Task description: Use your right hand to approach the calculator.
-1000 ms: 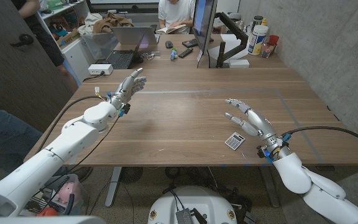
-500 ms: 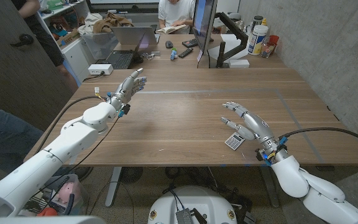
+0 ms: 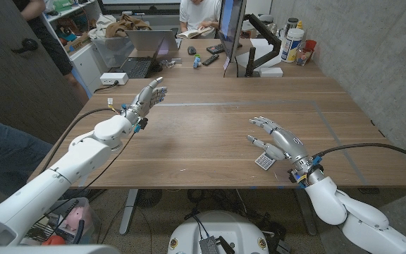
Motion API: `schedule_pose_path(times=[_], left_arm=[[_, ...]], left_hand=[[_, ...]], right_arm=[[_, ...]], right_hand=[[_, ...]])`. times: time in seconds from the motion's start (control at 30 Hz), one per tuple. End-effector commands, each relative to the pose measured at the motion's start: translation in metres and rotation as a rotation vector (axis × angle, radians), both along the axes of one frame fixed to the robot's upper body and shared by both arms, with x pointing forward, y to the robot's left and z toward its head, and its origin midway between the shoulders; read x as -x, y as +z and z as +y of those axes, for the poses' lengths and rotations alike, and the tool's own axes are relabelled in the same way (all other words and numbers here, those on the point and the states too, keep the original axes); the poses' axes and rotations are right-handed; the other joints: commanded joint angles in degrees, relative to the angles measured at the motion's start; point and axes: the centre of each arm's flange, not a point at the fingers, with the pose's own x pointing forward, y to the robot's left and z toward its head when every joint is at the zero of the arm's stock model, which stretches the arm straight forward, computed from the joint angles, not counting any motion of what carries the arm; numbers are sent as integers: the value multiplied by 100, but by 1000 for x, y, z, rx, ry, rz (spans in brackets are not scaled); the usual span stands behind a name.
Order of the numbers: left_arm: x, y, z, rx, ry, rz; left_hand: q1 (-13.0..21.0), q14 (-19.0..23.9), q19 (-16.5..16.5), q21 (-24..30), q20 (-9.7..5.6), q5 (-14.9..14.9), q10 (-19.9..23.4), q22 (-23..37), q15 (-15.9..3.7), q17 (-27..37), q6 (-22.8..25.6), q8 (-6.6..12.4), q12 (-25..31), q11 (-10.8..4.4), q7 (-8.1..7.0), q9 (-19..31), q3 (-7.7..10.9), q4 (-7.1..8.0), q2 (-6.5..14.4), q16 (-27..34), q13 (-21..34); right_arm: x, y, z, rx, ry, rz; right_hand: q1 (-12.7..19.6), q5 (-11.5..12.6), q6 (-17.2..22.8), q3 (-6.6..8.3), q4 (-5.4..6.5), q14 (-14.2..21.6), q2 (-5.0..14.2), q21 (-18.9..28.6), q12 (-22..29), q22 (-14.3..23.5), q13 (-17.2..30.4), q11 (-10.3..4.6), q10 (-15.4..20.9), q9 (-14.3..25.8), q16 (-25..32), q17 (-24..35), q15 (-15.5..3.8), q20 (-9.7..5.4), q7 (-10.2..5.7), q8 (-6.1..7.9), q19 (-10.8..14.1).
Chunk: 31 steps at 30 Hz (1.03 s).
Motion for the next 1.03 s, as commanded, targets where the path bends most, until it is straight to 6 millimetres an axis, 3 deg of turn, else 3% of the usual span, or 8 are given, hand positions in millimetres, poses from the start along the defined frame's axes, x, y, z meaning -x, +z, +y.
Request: schedule_pose_path(times=[0.03, 1.03], left_arm=[[-6, 1, -1, 1, -10, 8], [-11, 1, 9, 32, 5, -2]], left_hand=[[68, -19, 38, -31, -38, 34, 5, 21, -72, 23, 41, -28, -1, -35, 3, 23, -20, 7, 0, -12, 14], [82, -33, 38, -90, -26, 37, -1, 23, -72, 23, 60, -23, -3, -46, 5, 24, -45, 10, 10, -16, 14]], right_arm=[[-4, 2, 4, 44, -40, -15], [-17, 7, 16, 113, -62, -38]], right_hand=[[92, 34, 41, -8, 5, 62, -6, 0, 38, 27, 16, -1, 35, 27, 32, 28, -2, -39, -28, -27, 19], [120, 34, 92, -5, 10, 126, 2, 4, 48, 27, 16, -17, 78, 28, 46, 29, -38, -54, -57, -15, 33]])
